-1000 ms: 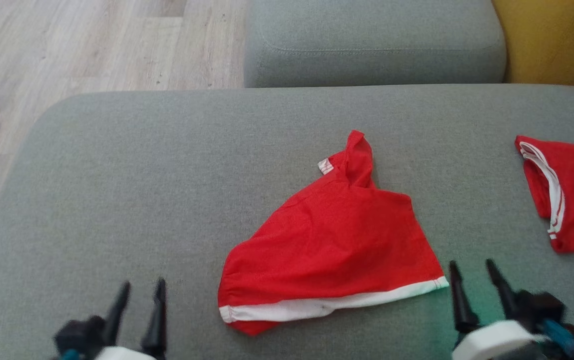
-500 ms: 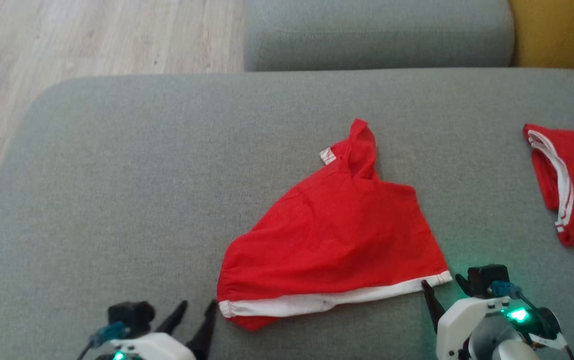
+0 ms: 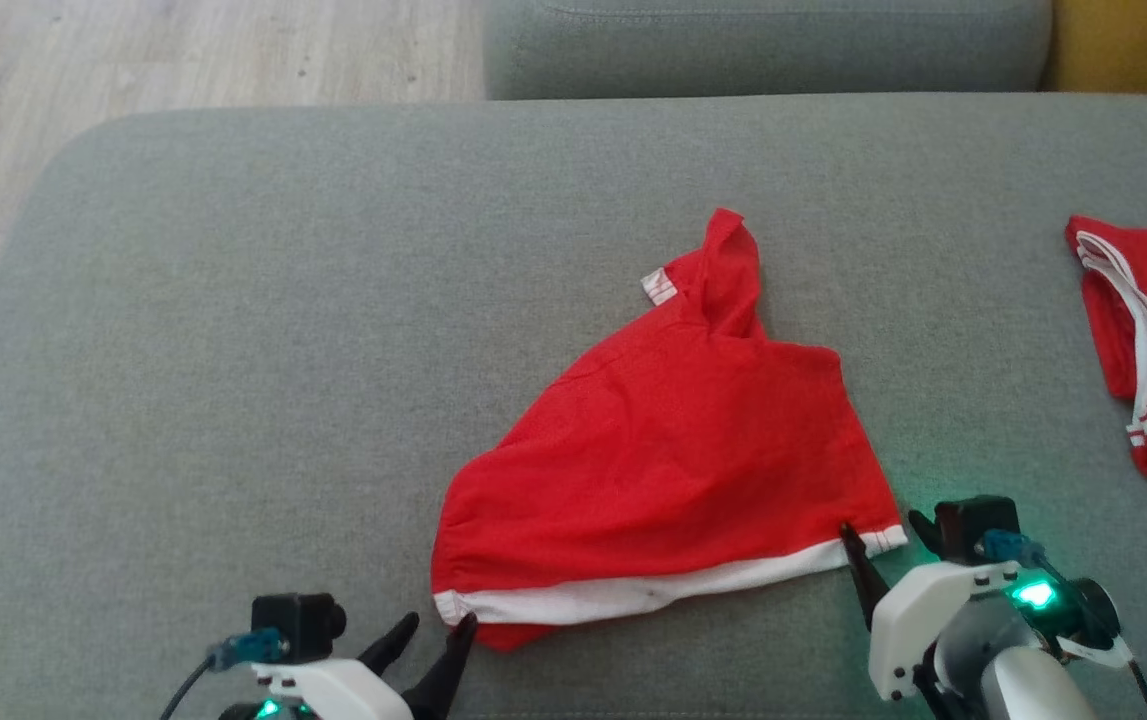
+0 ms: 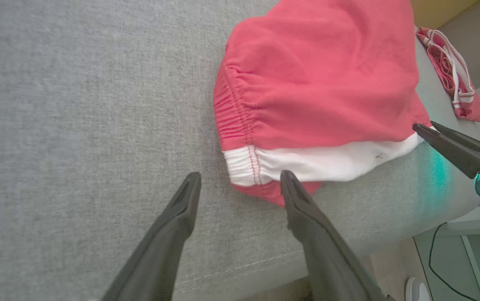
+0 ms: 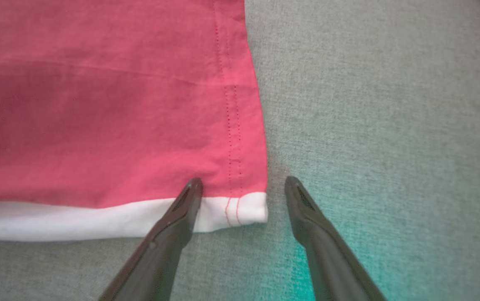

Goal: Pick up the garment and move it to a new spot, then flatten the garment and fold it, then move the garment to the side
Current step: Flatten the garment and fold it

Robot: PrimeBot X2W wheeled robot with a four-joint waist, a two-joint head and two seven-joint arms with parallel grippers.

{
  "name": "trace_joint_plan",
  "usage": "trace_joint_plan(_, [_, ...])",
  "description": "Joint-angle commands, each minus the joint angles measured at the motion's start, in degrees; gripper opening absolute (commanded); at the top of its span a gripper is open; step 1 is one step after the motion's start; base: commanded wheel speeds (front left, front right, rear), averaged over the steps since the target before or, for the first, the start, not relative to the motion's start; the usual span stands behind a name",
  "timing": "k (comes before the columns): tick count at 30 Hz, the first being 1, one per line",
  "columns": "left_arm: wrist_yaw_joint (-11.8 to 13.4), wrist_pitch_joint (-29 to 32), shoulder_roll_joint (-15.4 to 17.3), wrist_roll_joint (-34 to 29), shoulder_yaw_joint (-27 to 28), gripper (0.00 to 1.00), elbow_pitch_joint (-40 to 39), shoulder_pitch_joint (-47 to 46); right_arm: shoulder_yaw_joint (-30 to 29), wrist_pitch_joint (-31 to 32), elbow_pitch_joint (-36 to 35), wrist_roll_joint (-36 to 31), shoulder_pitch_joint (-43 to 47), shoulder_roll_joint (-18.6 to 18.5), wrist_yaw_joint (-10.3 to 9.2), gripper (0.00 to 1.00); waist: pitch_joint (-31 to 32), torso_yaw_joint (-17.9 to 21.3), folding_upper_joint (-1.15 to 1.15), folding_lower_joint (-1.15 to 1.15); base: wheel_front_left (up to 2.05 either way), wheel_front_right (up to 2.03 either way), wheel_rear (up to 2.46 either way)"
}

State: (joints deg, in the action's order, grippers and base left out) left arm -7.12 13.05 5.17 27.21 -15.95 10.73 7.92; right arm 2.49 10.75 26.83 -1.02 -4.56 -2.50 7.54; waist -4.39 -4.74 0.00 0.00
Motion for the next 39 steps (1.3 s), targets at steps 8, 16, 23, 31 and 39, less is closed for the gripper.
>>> trace_joint_plan(8, [-0.34, -0.50, 0.93, 1.84, 1.10, 1.00, 0.97, -4.48, 2.69, -0.67, -1.02, 0.02, -3.26, -0.38, -0.05, 1.00, -1.17, 1.34, 0.00, 0.00, 0.00, 0.00, 0.00])
trace_joint_plan(16, [-0.34, -1.93, 1.11, 2.30, 0.30, 1.00, 5.17, -6.79, 4.14, -0.71, -1.09, 0.39, -3.64, -0.38, -0.05, 1.00, -2.11, 2.42, 0.00, 0.00, 0.00, 0.00, 0.00])
trace_joint_plan(23, [-0.35, -1.81, 1.27, 3.92, -1.88, 0.00, 7.56, -7.95, 4.84, -1.10, -1.02, 2.20, -4.09, -0.38, -0.05, 0.00, -2.47, 2.83, 0.00, 0.00, 0.00, 0.00, 0.00])
trace_joint_plan(31, [-0.36, -2.03, 2.52, 8.98, -2.96, 0.00, 3.00, -7.66, 3.54, -2.82, -6.21, 11.04, -4.06, -0.38, -0.05, 0.00, -0.85, 3.24, 0.00, 0.00, 0.00, 0.00, 0.00])
trace_joint_plan(39, [-0.36, 3.08, 7.19, 23.79, 0.29, 0.00, -26.36, -4.44, -2.17, 2.67, -29.42, 34.69, -1.13, -0.38, -0.05, 0.00, 1.58, 4.11, 0.00, 0.00, 0.00, 0.00, 0.00])
